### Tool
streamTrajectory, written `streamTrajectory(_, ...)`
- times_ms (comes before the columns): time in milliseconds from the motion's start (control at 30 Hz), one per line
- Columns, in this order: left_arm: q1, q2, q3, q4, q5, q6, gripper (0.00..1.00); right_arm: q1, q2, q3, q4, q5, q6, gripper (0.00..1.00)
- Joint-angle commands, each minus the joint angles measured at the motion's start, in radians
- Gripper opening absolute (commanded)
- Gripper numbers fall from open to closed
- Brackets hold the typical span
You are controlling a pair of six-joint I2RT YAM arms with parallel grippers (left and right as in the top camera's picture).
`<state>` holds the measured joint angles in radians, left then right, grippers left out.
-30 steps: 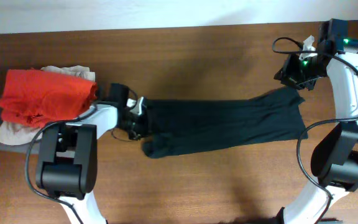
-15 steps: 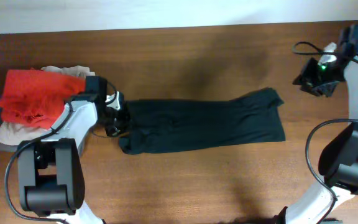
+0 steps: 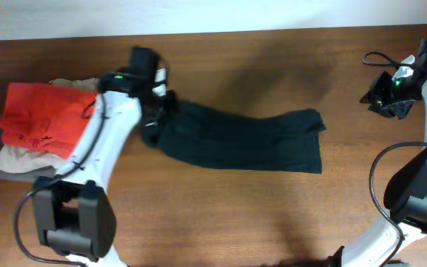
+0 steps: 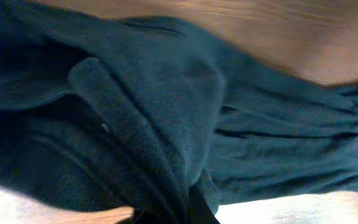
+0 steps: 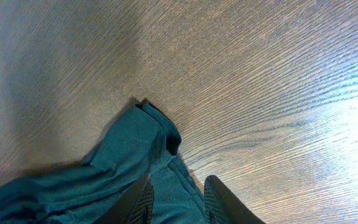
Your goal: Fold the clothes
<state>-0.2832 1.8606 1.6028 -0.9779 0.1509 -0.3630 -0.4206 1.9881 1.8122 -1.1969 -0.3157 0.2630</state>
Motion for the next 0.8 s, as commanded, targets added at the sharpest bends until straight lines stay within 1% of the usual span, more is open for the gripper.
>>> streamTrajectory(0,-0.099,-0.021,0.014,-0.002,-0.125,-0.003,0.01,-0.005,-0.024,0.018,0.0,-0.028,0.007,0.32)
streamTrajectory(67,-0.184,0.002,0.014,0.005,-0.186,-0.003,0.01,-0.005,-0.024,0.018,0.003,-0.064,0.007,0.32)
streamTrajectory(233,-0.296,0.079,0.014,0.064,-0.266,-0.003,0.01,-0.005,-0.024,0.018,0.003,-0.107,0.007,0.32)
streamTrajectory(433,-0.377,0.192,0.014,0.164,-0.252,-0.003,0.01,-0.005,-0.024,0.018,-0.005,-0.13,0.007,0.31)
streamTrajectory(600,-0.426,0.23,0.014,0.209,-0.219,-0.004,0.01,-0.005,-0.024,0.018,-0.016,-0.142,0.006,0.31)
streamTrajectory(733,-0.457,0.237,0.014,0.217,-0.219,-0.003,0.03,-0.005,-0.024,0.018,-0.018,-0.145,0.006,0.31)
streamTrajectory(767,-0.464,0.237,0.015,0.22,-0.224,-0.003,0.06,-0.005,-0.024,0.018,-0.019,-0.145,0.006,0.32)
